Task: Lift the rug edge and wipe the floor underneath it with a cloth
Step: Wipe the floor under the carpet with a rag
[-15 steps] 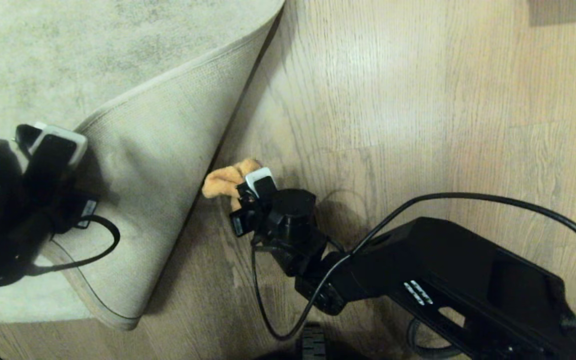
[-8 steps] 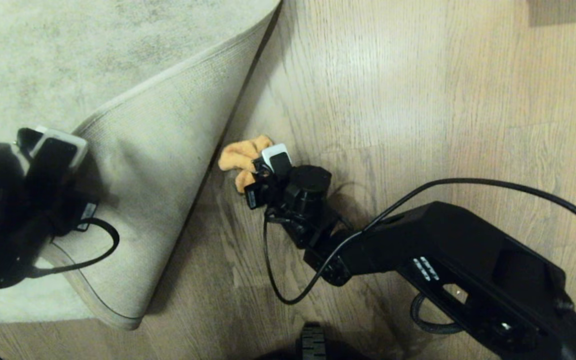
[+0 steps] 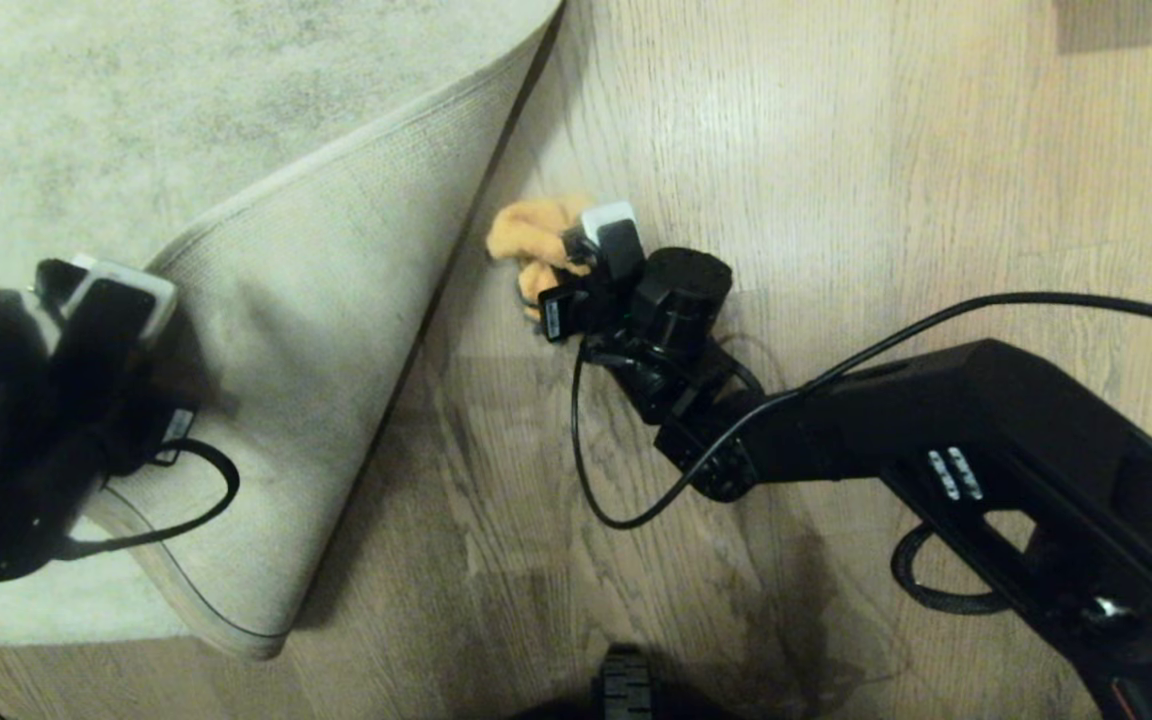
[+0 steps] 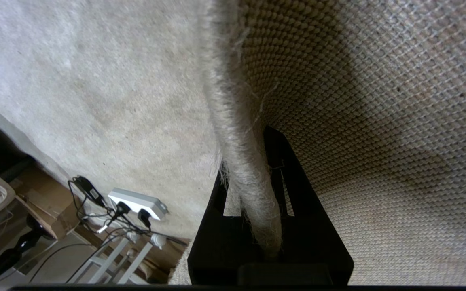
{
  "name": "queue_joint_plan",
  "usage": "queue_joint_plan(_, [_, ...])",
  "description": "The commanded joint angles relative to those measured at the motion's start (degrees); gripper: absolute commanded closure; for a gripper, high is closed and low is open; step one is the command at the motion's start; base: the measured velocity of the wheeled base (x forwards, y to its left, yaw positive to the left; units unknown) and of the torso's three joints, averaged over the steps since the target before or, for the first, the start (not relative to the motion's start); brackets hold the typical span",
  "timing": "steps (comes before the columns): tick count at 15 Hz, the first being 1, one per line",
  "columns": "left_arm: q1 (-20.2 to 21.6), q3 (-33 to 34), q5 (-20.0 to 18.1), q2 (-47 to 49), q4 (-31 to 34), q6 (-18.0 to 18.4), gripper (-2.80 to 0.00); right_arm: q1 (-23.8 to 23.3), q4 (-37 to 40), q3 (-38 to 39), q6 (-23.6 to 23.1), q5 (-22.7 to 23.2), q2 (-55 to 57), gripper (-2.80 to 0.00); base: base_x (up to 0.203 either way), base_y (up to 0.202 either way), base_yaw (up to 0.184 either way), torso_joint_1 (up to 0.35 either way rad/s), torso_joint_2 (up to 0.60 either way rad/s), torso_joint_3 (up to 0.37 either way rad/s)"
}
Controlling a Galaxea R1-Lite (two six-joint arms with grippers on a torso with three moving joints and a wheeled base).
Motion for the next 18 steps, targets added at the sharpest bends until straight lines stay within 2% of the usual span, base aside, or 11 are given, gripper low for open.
queue_joint_plan(1, [0.0, 0.1, 0.2, 0.2, -1.0, 0.2, 0.00, -0.8, 0.4, 0.0, -0.3, -0.1, -3.1, 0.00, 0.000, 0.000, 0.000, 0.000, 0.00, 0.000])
queue_joint_plan(4, [0.0, 0.0, 0.2, 0.3, -1.0, 0.2, 0.00, -0.5, 1.1, 1.7, -0.9, -0.1, -5.4, 0.00, 0.000, 0.000, 0.000, 0.000, 0.00, 0.000])
queue_joint_plan(6, [0.0, 0.0, 0.2, 0.1, -1.0, 0.2, 0.00, 1.3, 0.9, 6.2, -2.1, -0.1, -7.8, 0.00, 0.000, 0.000, 0.000, 0.000, 0.00, 0.000])
queue_joint_plan(10, [0.0, 0.0, 0.2, 0.0, -1.0, 0.2, 0.00, 9.8, 0.5, 14.0, -2.2, -0.6, -11.8, 0.00, 0.000, 0.000, 0.000, 0.000, 0.00, 0.000])
queue_joint_plan(12, [0.0, 0.0, 0.2, 0.1, -1.0, 0.2, 0.00, 13.9, 0.1, 15.4, -2.1, -2.9, -11.8, 0.00, 0.000, 0.000, 0.000, 0.000, 0.00, 0.000])
queue_joint_plan(18, [0.0, 0.1, 0.2, 0.5, -1.0, 0.1, 0.00, 17.6, -10.5, 24.0, -0.6, -3.6, -4.2, 0.00, 0.000, 0.000, 0.000, 0.000, 0.00, 0.000])
